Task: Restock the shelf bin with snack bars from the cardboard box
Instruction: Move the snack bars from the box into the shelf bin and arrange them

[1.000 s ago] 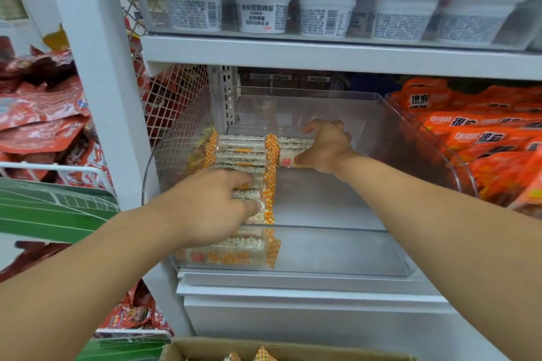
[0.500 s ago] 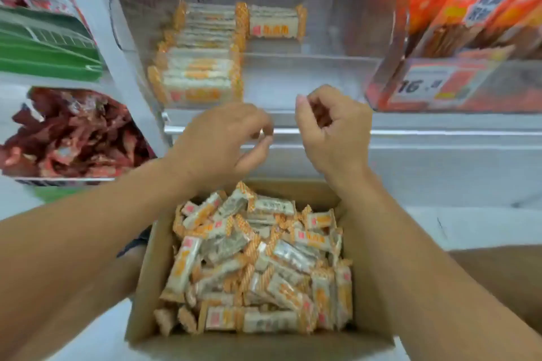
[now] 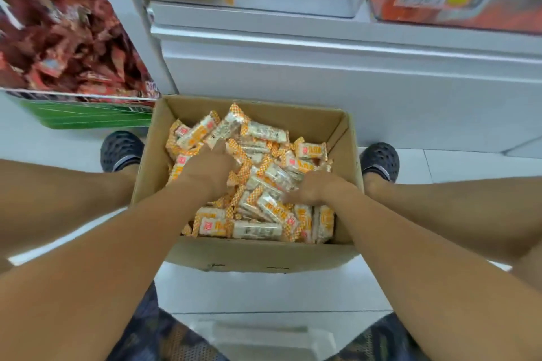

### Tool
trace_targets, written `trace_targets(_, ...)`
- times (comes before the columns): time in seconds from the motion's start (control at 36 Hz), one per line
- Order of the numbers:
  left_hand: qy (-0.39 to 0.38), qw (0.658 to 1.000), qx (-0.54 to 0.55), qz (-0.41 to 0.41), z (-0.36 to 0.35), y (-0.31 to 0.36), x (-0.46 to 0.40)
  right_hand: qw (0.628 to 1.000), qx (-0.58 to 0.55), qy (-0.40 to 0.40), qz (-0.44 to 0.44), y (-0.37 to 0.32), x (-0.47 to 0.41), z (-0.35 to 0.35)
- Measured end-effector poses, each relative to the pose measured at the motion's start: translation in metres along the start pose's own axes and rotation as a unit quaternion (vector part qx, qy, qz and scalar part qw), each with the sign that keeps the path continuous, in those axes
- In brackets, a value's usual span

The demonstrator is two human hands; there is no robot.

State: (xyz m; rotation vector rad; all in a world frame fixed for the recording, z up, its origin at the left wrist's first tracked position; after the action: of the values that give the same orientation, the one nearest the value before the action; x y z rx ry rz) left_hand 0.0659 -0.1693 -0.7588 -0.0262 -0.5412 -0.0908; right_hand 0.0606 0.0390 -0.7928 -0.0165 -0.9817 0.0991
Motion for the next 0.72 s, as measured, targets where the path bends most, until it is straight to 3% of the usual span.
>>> trace_targets(0.08,-0.004,0.998,-0.065,-0.027,-0.009,-0.001,0.002,0.997,0.070,-0.033,0.007,0.002,0.000,-0.011)
trace_targets(0.17,-0.016,0.996,-0.076,-0.039,-0.021,0.006,0.004,0.994,0.106,-0.010,0.015,0.002,-0.001,-0.014)
trace_targets(0.22,0.002,0.999,-0.023,-0.044,-0.020,0.008,0.003,0.995,0.097,0.001,0.011,0.002,0.003,-0.006)
trace_targets(0.31,0.037,0.987,0.156,-0.025,-0.005,0.004,0.000,1.000,0.027,0.011,0.006,0.000,0.012,0.024)
trace_targets(0.36,0.045,0.948,0.316,0.009,0.008,-0.002,-0.002,0.998,-0.047,0.026,0.017,-0.003,0.017,0.052)
trace_targets(0.47,0.004,0.826,0.559,0.069,0.024,0.002,-0.005,0.983,-0.158,0.041,0.080,-0.012,0.033,0.103)
trace_targets(0.56,-0.066,0.689,0.719,0.068,0.024,0.017,-0.002,0.967,-0.217,0.032,0.128,-0.015,0.045,0.120)
trace_targets(0.58,-0.084,0.668,0.736,0.069,0.022,0.019,-0.002,0.958,-0.249,0.028,0.140,-0.016,0.047,0.120)
trace_targets(0.64,-0.115,0.669,0.731,0.066,0.018,0.025,-0.001,0.941,-0.303,0.024,0.151,-0.018,0.046,0.118)
trace_targets(0.72,-0.148,0.644,0.751,0.018,0.015,0.036,-0.003,0.912,-0.377,0.041,0.155,-0.020,0.040,0.113)
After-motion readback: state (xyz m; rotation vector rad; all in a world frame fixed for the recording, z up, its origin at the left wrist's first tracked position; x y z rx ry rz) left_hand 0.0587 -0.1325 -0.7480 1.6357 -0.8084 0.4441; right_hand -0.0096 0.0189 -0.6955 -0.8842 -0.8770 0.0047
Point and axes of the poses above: each hand's wrist, its own x-axis away from the middle knuckle, its own z-axis out of the back of the hand, y = z × x, the point moved 9 cm from there along -x, towards the middle knuckle
